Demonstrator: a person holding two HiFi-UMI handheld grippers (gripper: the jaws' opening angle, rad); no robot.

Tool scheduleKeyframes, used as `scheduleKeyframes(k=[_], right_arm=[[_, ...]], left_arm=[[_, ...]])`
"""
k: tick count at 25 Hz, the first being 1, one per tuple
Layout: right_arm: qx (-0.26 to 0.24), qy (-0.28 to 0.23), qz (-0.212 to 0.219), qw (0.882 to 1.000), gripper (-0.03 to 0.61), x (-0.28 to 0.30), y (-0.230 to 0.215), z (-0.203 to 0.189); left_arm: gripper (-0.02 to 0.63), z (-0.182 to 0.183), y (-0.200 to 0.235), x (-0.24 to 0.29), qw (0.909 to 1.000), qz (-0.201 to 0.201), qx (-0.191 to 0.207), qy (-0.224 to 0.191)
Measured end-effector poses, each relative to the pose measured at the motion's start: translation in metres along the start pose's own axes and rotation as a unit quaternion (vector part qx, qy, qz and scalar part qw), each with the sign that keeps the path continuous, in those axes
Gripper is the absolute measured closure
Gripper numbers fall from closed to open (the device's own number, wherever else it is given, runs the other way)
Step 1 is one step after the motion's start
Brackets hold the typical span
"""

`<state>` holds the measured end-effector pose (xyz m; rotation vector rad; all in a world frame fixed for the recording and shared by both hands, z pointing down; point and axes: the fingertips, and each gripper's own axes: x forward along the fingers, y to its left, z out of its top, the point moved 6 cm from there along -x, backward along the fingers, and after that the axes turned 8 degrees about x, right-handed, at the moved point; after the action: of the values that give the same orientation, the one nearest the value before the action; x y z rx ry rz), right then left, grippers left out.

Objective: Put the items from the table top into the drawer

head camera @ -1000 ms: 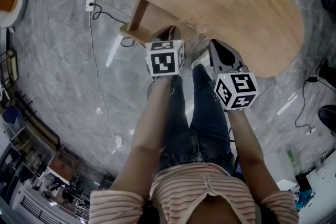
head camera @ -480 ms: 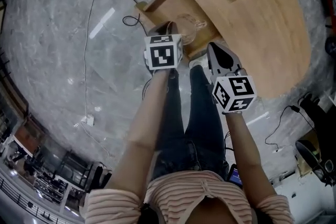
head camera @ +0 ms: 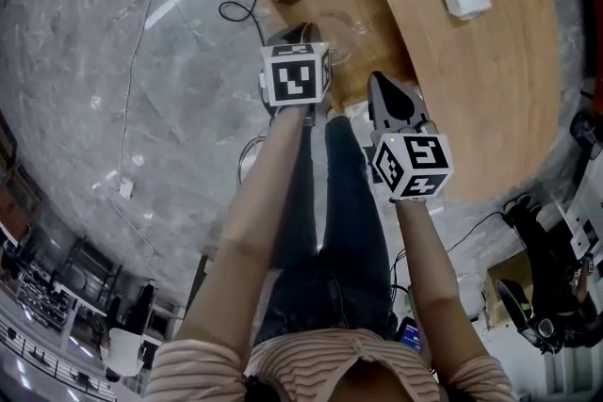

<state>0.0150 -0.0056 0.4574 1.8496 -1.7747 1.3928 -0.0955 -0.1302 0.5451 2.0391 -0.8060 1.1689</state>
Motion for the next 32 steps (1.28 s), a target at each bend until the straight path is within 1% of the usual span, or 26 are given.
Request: scheduleKeyframes(k=[7, 11, 15, 23, 27, 32], right_arm=[[-0.027, 0.022, 0.019, 0.999, 0.571, 0.043, -0.008, 0.002], [-0.042, 0.033, 0.007, 0.999, 0.571, 0.064, -0.021, 0.005], [-0.053, 0.046, -0.002, 0.998, 0.571, 0.081, -0.030, 0.002], [-0.073, 0.072, 0.000, 0.995, 0.571, 0.109, -0.035, -0.010], [-0.083, 0.083, 0.002, 0.993, 0.571, 0.119, -0.033, -0.017], [-0.093, 0.097, 0.006, 0.991, 0.571, 0.127, -0.036, -0.025]], left_arm=[[0.580, -0.010, 0.013, 0.032, 0.9993, 0.009, -0.037, -0.001], [0.581, -0.014, 0.015, 0.052, 0.9972, 0.010, -0.074, -0.004], [0.581, -0.019, 0.021, 0.070, 0.9951, 0.011, -0.098, -0.013], [0.580, -0.023, 0.039, 0.102, 0.9924, 0.018, -0.121, -0.013], [0.580, -0.021, 0.044, 0.114, 0.9894, 0.014, -0.144, -0.018], [0.580, -0.023, 0.050, 0.125, 0.9875, 0.024, -0.155, -0.013]])
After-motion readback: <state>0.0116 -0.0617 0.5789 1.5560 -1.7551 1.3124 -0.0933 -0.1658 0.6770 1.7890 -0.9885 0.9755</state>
